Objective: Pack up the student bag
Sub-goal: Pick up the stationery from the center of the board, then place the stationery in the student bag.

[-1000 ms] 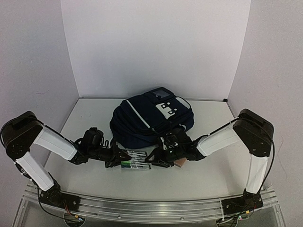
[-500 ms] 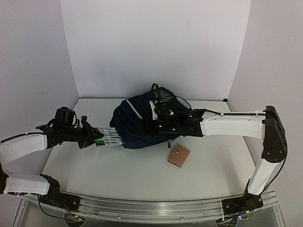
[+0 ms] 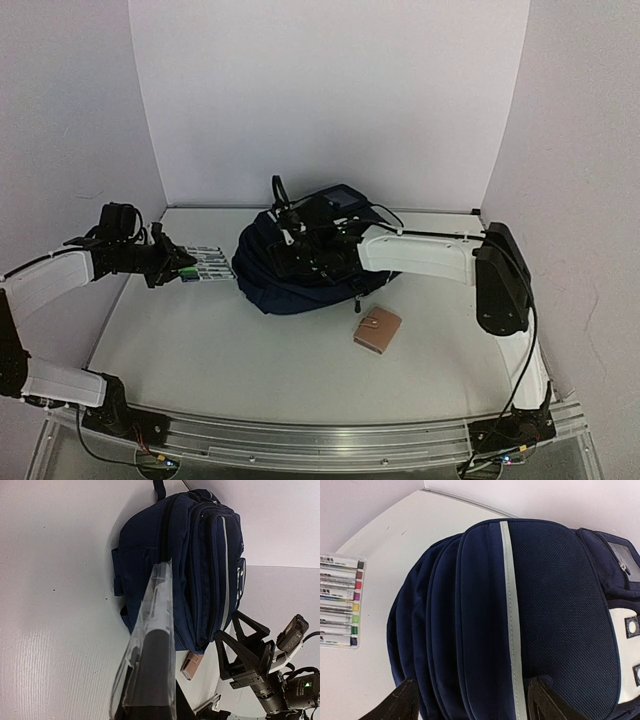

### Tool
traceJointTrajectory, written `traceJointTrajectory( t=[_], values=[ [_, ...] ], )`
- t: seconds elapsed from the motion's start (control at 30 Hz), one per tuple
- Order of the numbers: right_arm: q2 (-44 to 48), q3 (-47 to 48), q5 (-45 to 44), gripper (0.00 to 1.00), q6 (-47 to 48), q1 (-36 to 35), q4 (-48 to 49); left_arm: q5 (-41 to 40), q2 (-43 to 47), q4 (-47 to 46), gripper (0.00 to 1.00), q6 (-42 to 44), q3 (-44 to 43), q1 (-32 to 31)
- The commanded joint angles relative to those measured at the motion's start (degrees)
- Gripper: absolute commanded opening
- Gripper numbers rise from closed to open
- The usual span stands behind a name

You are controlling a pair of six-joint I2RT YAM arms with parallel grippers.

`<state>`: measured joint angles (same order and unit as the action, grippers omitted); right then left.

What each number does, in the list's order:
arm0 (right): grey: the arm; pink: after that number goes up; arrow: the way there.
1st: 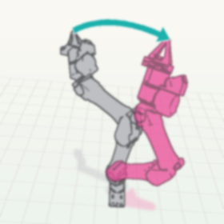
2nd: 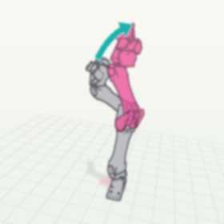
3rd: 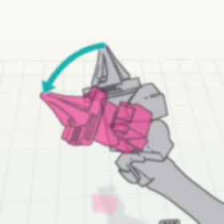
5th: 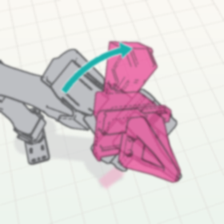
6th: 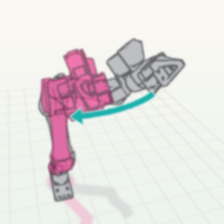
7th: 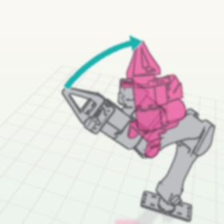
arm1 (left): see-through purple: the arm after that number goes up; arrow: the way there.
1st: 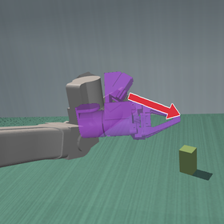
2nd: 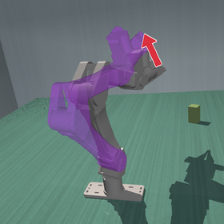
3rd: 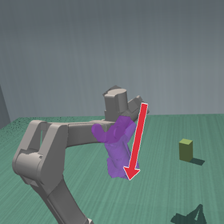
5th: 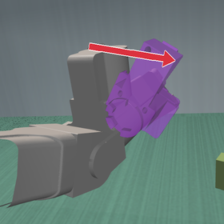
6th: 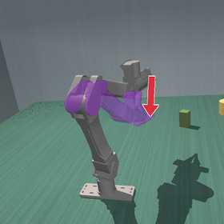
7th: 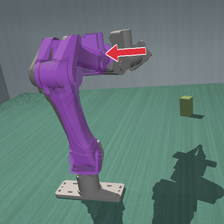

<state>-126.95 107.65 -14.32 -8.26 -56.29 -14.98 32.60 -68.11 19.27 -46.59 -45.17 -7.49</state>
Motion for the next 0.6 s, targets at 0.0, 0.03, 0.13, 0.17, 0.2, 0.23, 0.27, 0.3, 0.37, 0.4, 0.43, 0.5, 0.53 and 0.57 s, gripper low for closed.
traceJointTrajectory(
  t=[0.0, 0.03, 0.13, 0.17, 0.2, 0.23, 0.27, 0.3, 0.37, 0.4, 0.43, 0.5, 0.53, 0.57],
  values=[
    [-5.1, 6.6, -5.3, 0.76, 5.6, 0.0, -3.8, 2.1, 0.0, -4.8, 0.0, -0.2, -1.7, 0.2],
    [-6.3, 7.6, -7.1, 0.76, 6.1, 0.0, -4.1, 2.3, 0.4, -5.4, 0.0, -0.4, -1.3, 0.2],
    [-9.1, 9.3, -13.8, 0.69, 6.4, 0.0, -4.9, 2.9, 1.4, -5.7, 0.0, -0.8, -1.0, 0.2],
    [-9.5, 9.5, -15.7, 0.64, 6.4, 0.0, -5.0, 3.1, 1.7, -5.6, 0.0, -0.8, -1.1, 0.2],
    [-9.7, 9.7, -17.0, 0.59, 6.4, 0.0, -4.9, 3.3, 2.1, -5.4, 0.0, -0.6, -1.2, 0.2],
    [-9.9, 9.8, -17.9, 0.55, 6.4, 0.1, -4.9, 3.3, 2.5, -5.1, 0.0, -0.5, -1.2, 0.2],
    [-9.9, 9.9, -18.2, 0.5, 6.5, 0.1, -4.9, 3.4, 2.9, -4.8, 0.0, -0.1, -1.2, 0.2],
    [-10.1, 10.1, -18.1, 0.43, 6.6, 0.2, -4.9, 4.0, 3.0, -4.9, 0.0, 0.3, -1.2, 0.2],
    [-10.5, 10.7, -17.0, 0.26, 6.4, 0.7, -4.9, 5.6, 3.1, -5.5, 0.0, 1.4, -1.2, 0.2],
    [-10.4, 11.1, -15.7, 0.18, 5.8, 1.0, -4.9, 6.9, 3.0, -5.9, 0.0, 1.7, -1.2, 0.2],
    [-10.0, 11.0, -14.1, 0.08, 4.5, 1.4, -4.9, 7.7, 3.1, -6.5, 0.0, 1.7, -1.2, 0.2],
    [-8.0, 10.3, -9.8, 0.0, 1.2, 2.6, -5.0, 9.0, 3.5, -7.4, 0.0, 1.5, -1.2, 0.2],
    [-6.7, 9.9, -7.5, 0.0, -0.6, 3.4, -4.9, 9.2, 3.8, -7.8, 0.0, 1.2, -1.1, 0.2],
    [-5.3, 9.4, -4.9, 0.0, -2.6, 4.3, -4.9, 9.6, 4.2, -8.4, 0.0, 0.8, -1.0, 0.2]
  ],
)
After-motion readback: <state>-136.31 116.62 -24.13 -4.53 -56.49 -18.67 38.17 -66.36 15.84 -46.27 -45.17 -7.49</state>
